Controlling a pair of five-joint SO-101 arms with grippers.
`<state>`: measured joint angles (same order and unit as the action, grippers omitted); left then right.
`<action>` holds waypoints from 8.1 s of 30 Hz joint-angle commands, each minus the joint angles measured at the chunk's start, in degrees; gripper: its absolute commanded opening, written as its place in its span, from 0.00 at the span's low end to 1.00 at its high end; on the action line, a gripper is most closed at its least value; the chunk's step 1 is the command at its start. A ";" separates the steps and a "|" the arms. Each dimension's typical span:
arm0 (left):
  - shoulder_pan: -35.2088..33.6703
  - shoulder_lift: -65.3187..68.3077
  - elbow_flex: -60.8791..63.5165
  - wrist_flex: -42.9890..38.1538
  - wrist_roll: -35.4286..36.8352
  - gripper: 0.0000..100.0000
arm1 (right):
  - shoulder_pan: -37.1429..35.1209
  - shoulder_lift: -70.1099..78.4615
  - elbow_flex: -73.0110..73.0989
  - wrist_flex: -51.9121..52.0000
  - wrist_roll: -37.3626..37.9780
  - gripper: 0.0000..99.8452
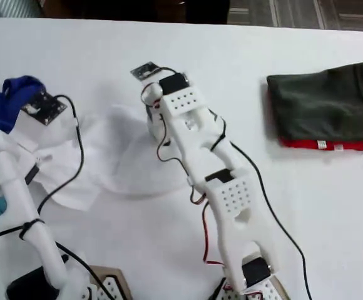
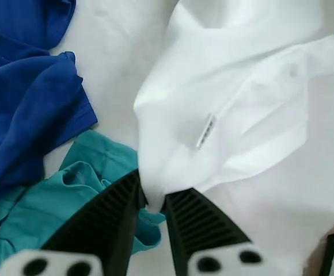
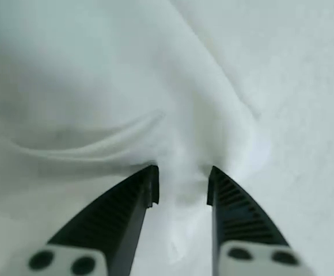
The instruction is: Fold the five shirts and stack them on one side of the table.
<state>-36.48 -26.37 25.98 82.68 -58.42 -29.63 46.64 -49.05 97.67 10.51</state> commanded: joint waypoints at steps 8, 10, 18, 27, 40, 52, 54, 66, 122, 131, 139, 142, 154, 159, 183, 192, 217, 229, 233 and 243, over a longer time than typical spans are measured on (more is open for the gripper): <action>-0.09 0.00 -0.40 -0.70 0.35 0.02 | -3.82 -3.82 -3.60 -0.92 0.00 0.16; -0.09 0.00 -0.22 -0.62 0.35 0.02 | -3.82 -2.51 -3.60 -2.24 0.00 0.16; -0.09 0.00 -0.22 -0.35 0.35 0.02 | -3.82 -1.27 -3.08 -4.79 0.35 0.16; -0.09 0.00 -0.22 -0.35 0.35 0.02 | -3.91 -1.19 -2.99 -4.62 0.44 0.11; -0.09 0.00 -0.22 -0.26 0.35 0.02 | -3.82 4.70 -3.43 -3.56 0.44 0.14; 0.00 0.00 -0.31 -0.62 0.35 0.02 | -3.91 5.49 -3.52 -2.33 2.73 0.04; 0.00 0.00 -0.31 -0.62 0.35 0.02 | -3.74 4.79 -3.78 -1.80 4.22 0.02; 0.09 -0.09 -0.57 -0.44 0.35 0.02 | 4.97 -15.69 -13.54 3.47 4.92 0.02; 17.76 -0.35 -55.34 11.78 16.26 0.02 | 24.48 -67.74 -12.48 -22.02 20.84 0.02; 17.49 -3.08 -53.05 12.13 19.43 0.02 | 25.80 -72.48 -12.13 -17.27 20.75 0.02; 17.49 -15.47 -52.88 15.74 19.43 0.02 | 25.71 -82.86 -12.22 -12.53 20.75 0.02; 17.49 -18.55 -52.88 16.00 19.52 0.02 | 25.71 -85.49 -11.87 -13.67 20.75 0.02; 17.49 -19.08 -45.41 11.25 19.43 0.02 | 25.71 -80.57 -5.19 -17.10 20.66 0.02; 17.85 -18.99 -28.53 -3.87 19.52 0.02 | 23.43 -70.20 7.12 -25.36 20.66 0.02; 18.73 37.54 -41.45 -22.95 23.65 0.02 | 21.41 -30.90 16.53 -43.38 20.75 0.02; 20.84 51.16 -48.48 -14.42 23.74 0.02 | 21.14 -18.77 16.53 -36.35 20.75 0.02; 21.98 55.91 -59.82 19.16 23.82 0.02 | 21.41 -28.44 20.04 -6.64 20.75 0.02; 17.49 35.69 -24.57 3.96 16.53 0.02 | 20.44 -61.41 71.30 -29.67 21.10 0.02; 16.35 28.75 -22.02 3.16 16.44 0.02 | 20.79 -66.24 76.48 -30.55 21.19 0.02; 14.24 19.43 -31.25 -6.24 25.14 0.02 | 21.93 -72.84 66.29 -32.04 20.66 0.02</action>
<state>-21.01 -3.16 -2.59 80.57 -35.91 -8.79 -22.02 22.51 67.43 31.16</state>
